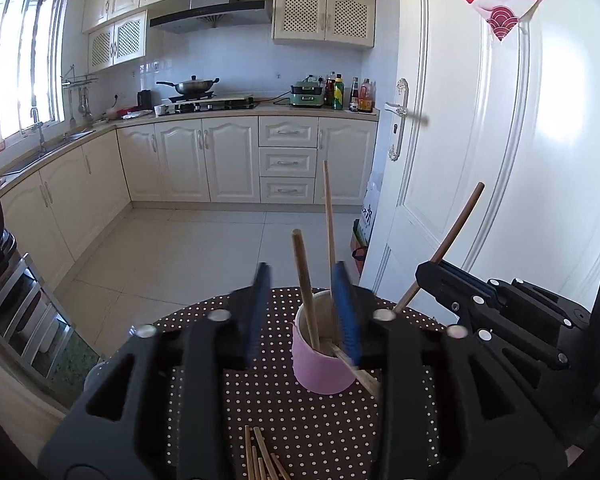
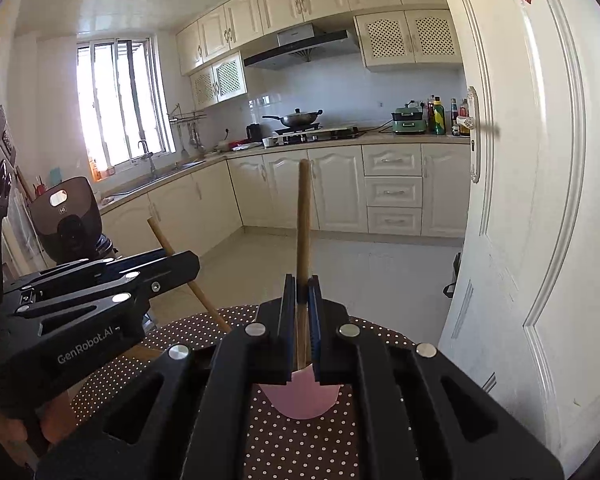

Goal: Organize utensils
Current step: 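Open the left tool over the cup while the right tool releases and withdraws, then reach the left tool to the chopstick pile while the right tool grasps one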

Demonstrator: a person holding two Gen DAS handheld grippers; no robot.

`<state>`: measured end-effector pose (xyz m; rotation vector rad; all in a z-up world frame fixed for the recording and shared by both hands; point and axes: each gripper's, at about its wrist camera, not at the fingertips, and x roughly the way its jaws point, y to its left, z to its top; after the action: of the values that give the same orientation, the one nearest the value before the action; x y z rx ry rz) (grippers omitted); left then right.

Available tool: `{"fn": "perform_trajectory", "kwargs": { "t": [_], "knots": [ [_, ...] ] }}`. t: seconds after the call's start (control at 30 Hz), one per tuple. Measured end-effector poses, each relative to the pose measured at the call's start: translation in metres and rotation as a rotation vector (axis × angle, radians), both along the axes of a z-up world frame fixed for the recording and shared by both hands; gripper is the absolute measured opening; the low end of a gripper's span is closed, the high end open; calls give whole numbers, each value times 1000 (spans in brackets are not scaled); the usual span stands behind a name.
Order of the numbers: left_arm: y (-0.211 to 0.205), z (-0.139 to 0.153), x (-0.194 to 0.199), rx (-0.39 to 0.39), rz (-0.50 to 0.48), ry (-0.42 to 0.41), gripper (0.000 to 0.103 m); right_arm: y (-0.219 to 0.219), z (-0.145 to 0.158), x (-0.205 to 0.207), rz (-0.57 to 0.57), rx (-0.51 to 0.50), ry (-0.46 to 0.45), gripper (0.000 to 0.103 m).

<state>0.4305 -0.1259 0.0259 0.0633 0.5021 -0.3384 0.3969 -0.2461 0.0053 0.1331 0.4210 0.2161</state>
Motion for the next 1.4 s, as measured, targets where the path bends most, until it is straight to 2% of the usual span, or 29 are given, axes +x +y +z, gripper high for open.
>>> {"fn": "perform_trajectory", "kwargs": {
  "t": [0.07,0.27,0.53,0.83,0.93,1.1,1.17,1.23,1.3,1.4],
  "knots": [
    [2,5,-8,-7,7,-46,63,-1,2,-3,-3,4,1,6],
    [5,16,-16,-10,17,-42,64,-5,7,-12,-11,10,-5,15],
    [29,24,-46,0,28,-52,69,-6,14,-33,-11,20,-6,26],
    [73,11,-85,54,44,-19,72,7,5,-69,39,-5,35,29],
    [89,-4,-93,67,49,25,72,14,-3,-77,60,-14,66,30],
    [110,-37,-97,44,40,147,72,33,-27,-83,112,-26,164,31],
    [113,-51,-98,62,37,194,72,42,-38,-82,131,-48,213,33],
    [112,-66,-95,96,31,253,72,54,-55,-76,173,-67,305,40],
    [110,-84,-92,117,6,330,72,61,-70,-74,198,-71,367,40],
    [105,-108,-92,151,-12,396,72,74,-89,-69,223,-103,431,40]
  ]
}}
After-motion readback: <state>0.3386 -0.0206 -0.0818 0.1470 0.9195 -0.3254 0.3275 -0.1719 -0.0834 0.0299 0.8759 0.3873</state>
